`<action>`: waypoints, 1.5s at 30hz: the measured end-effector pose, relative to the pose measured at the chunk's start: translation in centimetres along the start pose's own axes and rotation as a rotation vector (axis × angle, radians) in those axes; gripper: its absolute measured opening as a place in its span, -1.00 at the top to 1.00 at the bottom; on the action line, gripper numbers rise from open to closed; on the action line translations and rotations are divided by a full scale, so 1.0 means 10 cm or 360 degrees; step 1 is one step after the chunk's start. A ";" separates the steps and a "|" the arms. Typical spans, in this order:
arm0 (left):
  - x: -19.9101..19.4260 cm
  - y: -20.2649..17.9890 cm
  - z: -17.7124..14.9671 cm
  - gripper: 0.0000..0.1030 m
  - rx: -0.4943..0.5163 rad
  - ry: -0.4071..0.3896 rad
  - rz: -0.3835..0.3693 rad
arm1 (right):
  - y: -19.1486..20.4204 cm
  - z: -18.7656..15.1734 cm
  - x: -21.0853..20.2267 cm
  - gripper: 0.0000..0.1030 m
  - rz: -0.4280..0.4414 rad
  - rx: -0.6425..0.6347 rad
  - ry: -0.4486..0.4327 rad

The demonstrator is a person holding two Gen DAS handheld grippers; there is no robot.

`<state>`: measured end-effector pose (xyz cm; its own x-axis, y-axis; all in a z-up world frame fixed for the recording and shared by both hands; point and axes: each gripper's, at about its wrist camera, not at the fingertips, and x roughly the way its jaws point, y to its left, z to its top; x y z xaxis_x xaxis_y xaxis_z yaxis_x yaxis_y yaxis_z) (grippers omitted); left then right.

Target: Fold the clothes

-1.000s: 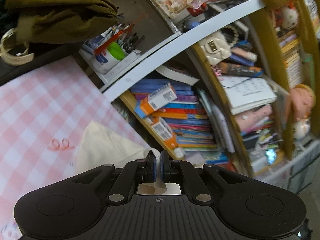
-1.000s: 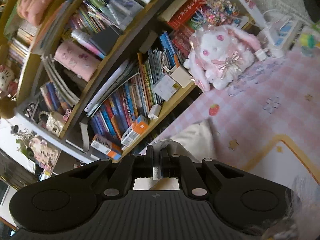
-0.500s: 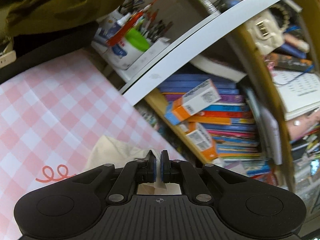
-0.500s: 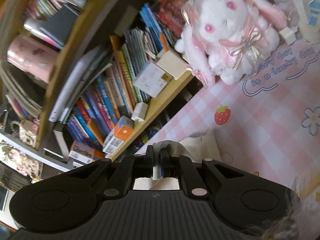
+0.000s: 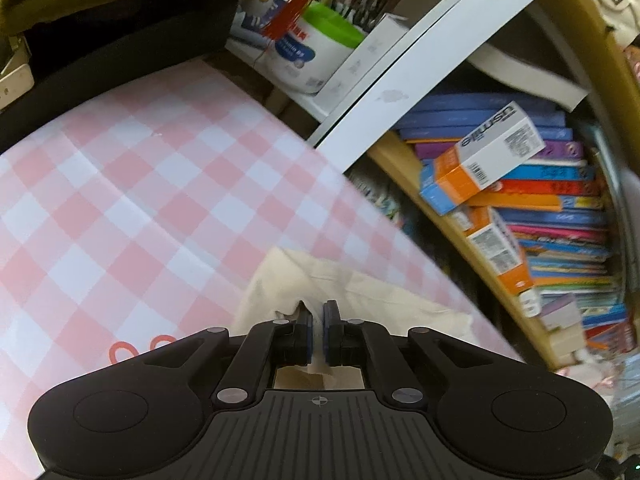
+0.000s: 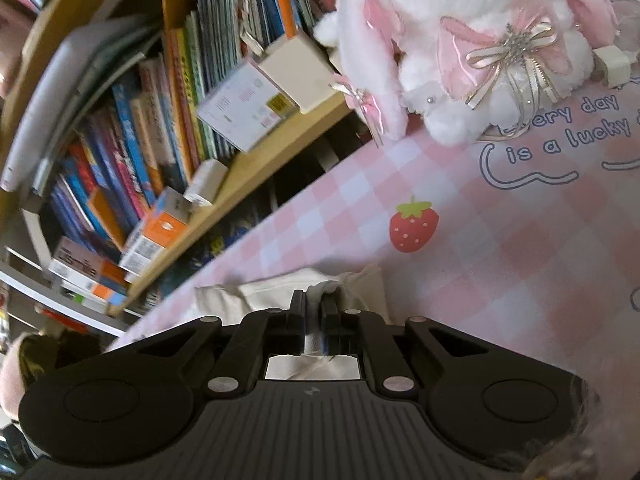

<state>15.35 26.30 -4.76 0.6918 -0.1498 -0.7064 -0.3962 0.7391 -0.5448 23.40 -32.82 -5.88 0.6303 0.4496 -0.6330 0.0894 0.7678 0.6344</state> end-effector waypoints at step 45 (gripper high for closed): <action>-0.20 -1.23 -1.80 -0.80 0.1354 -0.0100 0.0237 | 1.16 -1.88 -0.17 -0.87 -0.0476 -0.1105 -0.0209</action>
<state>7.95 5.69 -4.83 0.7107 0.0057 -0.7035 0.0835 0.9922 0.0924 8.93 -16.10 -5.79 0.7456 0.1533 -0.6485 -0.2075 0.9782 -0.0073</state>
